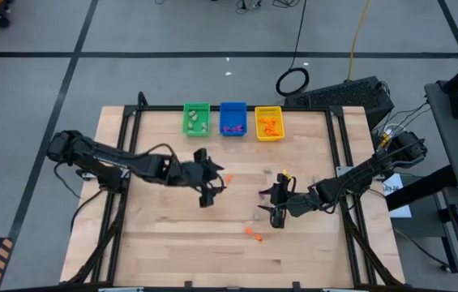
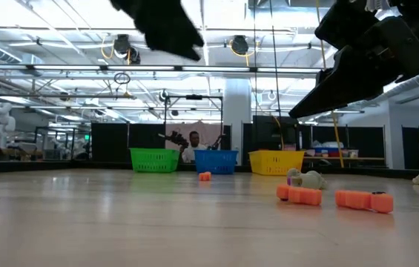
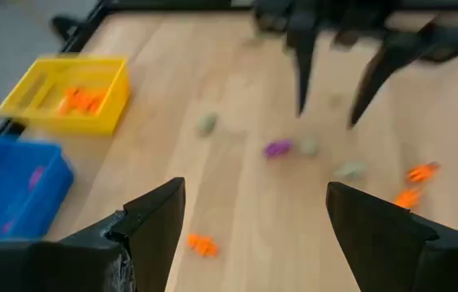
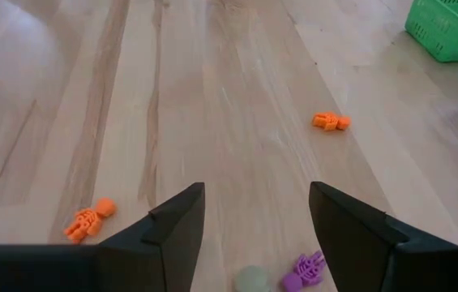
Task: Sort Halloween decoration
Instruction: Put the orange skeleton toy into the yellow bin
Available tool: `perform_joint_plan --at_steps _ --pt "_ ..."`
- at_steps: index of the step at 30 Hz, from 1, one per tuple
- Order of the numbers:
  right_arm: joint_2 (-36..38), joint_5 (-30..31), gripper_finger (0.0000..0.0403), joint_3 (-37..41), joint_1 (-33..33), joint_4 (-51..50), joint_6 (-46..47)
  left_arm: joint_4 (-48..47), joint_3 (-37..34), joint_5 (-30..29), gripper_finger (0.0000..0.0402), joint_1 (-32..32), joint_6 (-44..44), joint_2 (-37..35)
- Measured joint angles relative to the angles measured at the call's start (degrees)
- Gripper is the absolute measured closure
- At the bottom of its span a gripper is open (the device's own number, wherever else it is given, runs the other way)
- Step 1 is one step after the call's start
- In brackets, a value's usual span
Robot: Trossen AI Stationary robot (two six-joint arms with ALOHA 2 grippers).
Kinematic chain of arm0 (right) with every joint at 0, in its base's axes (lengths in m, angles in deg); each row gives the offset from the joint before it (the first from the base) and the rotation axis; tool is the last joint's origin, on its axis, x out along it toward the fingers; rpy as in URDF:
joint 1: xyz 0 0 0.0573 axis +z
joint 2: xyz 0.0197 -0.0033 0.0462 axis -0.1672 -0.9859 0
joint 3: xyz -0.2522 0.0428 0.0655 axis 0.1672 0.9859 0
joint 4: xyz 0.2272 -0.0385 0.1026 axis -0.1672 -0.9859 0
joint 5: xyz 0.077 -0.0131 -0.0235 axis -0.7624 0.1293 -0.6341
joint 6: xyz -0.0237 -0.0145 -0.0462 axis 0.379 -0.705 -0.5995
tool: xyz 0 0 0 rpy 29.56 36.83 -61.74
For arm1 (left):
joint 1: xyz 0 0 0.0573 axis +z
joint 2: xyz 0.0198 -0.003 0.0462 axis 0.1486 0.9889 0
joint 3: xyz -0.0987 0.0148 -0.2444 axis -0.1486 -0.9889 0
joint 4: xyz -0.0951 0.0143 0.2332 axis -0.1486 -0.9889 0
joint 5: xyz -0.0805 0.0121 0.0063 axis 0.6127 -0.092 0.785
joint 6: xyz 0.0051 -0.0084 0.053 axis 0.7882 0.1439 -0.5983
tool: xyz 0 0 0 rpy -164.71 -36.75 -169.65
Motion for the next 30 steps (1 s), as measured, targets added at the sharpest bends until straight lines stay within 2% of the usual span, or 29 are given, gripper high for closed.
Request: perform_joint_plan --at_steps 4,6,10,22,30 --pt "0.0 0.0 0.0193 0.0 0.0 0.0 0.0 1.3 -3.4 -9.3 0.0102 -2.3 6.2 0.6" --pt "0.0 0.0 0.0193 0.0 0.0 0.0 0.0 1.4 -5.0 -11.3 0.0102 -2.5 9.6 1.5" --pt "0.0 0.0 0.0193 0.0 0.0 0.0 -0.1 5.5 -7.2 -11.5 0.0102 -2.1 12.1 4.9" --pt "0.0 0.1 0.0193 0.0 0.0 -1.6 -0.2 10.7 -7.3 -11.1 0.0102 3.1 20.8 16.7" --pt "0.0 0.2 0.0193 0.0 0.0 -1.6 -0.2 16.8 -7.2 -12.2 0.0102 3.3 21.1 21.9"
